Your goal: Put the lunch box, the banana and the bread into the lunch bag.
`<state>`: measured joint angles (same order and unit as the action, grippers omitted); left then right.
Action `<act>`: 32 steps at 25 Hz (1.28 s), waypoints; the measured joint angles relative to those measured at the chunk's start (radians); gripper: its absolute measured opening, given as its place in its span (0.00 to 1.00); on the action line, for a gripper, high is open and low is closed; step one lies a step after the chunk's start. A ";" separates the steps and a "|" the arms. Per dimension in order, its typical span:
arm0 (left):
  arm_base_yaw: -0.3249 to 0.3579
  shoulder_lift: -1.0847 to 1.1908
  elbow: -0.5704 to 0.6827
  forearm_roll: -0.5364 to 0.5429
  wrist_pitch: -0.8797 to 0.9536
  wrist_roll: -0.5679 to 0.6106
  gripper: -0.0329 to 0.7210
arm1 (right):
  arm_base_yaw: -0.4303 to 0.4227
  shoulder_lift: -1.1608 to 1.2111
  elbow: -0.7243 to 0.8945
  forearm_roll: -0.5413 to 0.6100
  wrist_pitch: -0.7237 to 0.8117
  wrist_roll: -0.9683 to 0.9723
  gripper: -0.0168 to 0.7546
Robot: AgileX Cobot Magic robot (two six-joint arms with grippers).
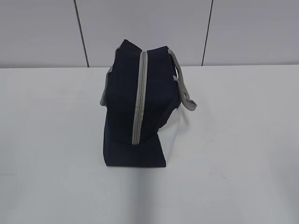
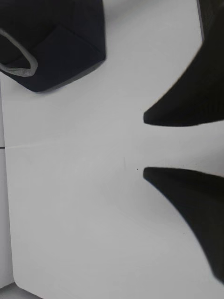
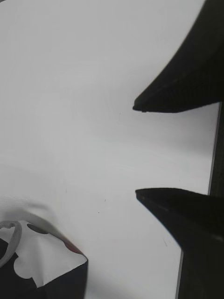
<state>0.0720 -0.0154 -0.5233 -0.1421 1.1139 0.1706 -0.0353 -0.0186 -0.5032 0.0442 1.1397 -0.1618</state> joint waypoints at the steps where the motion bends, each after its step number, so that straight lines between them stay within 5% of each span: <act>1: 0.001 0.000 0.000 0.000 0.000 0.000 0.35 | 0.000 0.000 0.000 0.000 0.000 0.000 0.52; 21: 0.002 0.000 0.000 0.022 0.000 0.000 0.35 | 0.000 0.000 0.000 0.000 0.000 0.000 0.52; 27: 0.002 0.000 0.000 0.180 -0.001 -0.243 0.35 | 0.000 0.000 0.000 0.000 0.000 0.000 0.52; 32: 0.002 0.000 0.000 0.225 -0.001 -0.309 0.35 | 0.000 0.000 0.000 0.000 0.000 0.000 0.52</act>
<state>0.0745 -0.0154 -0.5233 0.0831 1.1130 -0.1382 -0.0353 -0.0186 -0.5032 0.0442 1.1397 -0.1618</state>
